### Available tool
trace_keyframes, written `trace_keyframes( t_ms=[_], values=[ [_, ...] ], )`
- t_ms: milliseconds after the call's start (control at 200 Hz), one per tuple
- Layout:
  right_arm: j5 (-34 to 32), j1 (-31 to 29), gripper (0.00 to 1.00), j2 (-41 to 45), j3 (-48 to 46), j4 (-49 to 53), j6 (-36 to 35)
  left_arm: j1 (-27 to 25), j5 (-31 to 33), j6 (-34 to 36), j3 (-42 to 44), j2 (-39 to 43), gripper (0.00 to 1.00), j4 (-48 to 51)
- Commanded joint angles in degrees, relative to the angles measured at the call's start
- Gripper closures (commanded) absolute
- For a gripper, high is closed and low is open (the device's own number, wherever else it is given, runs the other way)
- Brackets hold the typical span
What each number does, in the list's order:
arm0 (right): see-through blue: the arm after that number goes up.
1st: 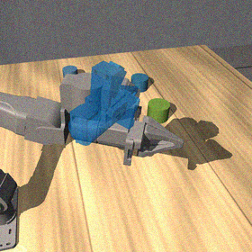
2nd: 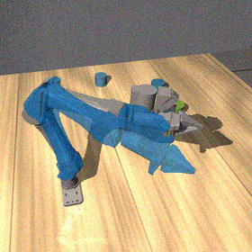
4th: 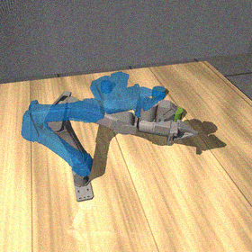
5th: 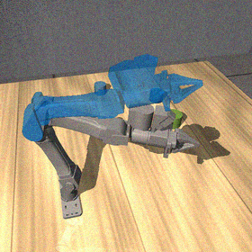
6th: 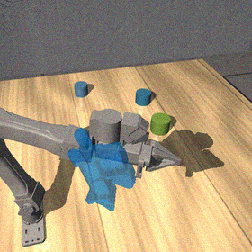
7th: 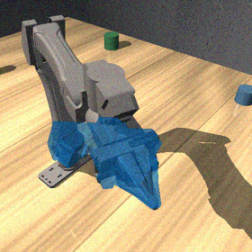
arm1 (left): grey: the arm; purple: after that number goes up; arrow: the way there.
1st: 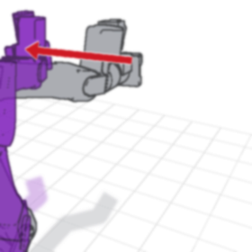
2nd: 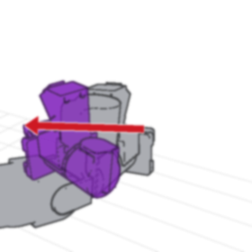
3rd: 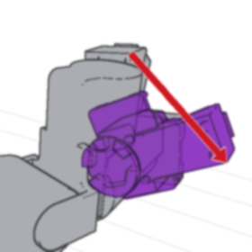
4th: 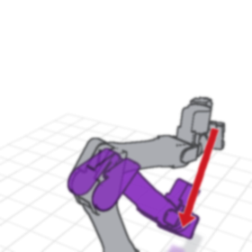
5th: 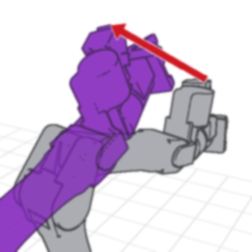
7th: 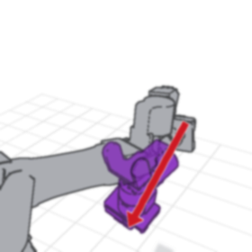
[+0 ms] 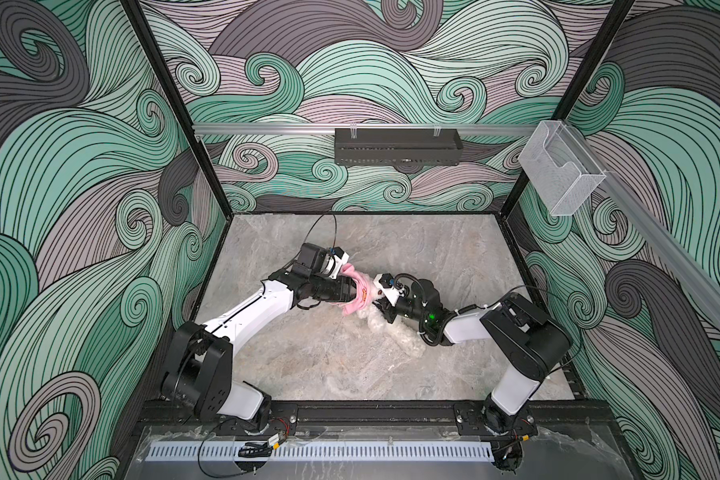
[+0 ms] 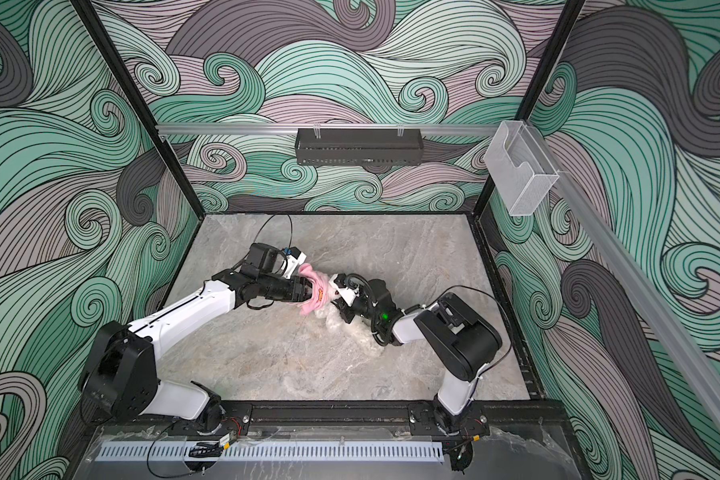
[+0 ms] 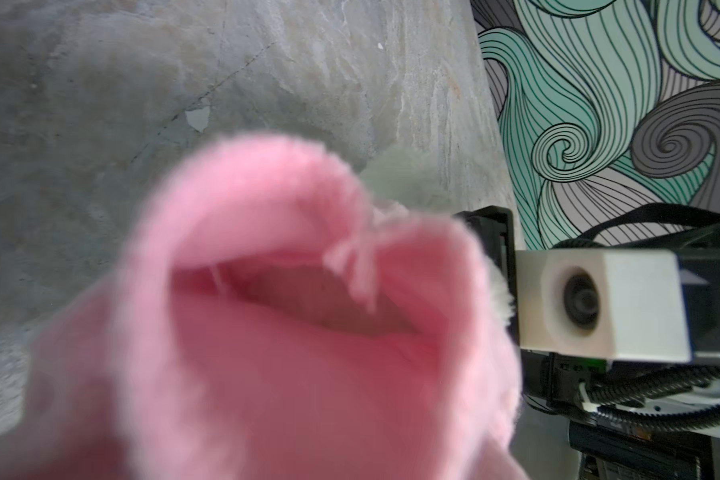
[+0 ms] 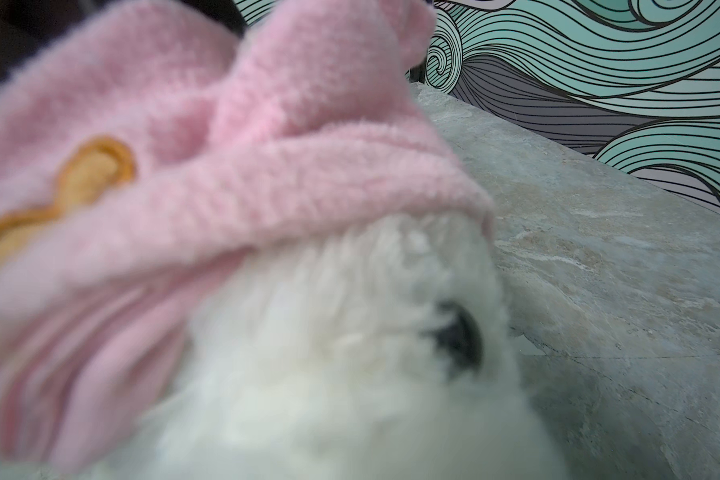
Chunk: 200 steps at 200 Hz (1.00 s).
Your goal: Dress the teddy bear
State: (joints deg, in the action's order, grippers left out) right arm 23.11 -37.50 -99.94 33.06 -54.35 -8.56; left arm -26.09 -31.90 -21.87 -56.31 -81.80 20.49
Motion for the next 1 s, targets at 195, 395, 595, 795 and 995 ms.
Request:
trace_keyframes(
  t_ms=[195, 395, 595, 795, 995],
  values=[
    [0.22, -0.06, 1.00, -1.04, 0.69, 0.78, -1.96, -1.43, 0.02, 2.68, -1.52, 4.60, 0.49, 4.21],
    [2.09, -0.16, 1.00, -1.42, 1.30, 0.44, -1.38, -1.42, -0.29, 2.76, -2.04, 2.79, 0.53, 3.51],
    [4.57, -0.13, 1.00, -1.51, 0.94, -1.96, -1.10, -1.25, 1.86, 3.75, -4.88, -0.99, 0.54, 4.28],
    [5.89, -0.19, 1.00, -1.47, 0.78, -1.78, -1.53, -1.01, 2.05, 4.11, -6.08, -3.23, 0.52, 3.42],
    [5.38, -0.15, 1.00, -1.19, 0.71, -0.69, -2.72, -0.20, 4.94, 4.46, -5.75, -0.64, 0.49, 3.37]
  ],
)
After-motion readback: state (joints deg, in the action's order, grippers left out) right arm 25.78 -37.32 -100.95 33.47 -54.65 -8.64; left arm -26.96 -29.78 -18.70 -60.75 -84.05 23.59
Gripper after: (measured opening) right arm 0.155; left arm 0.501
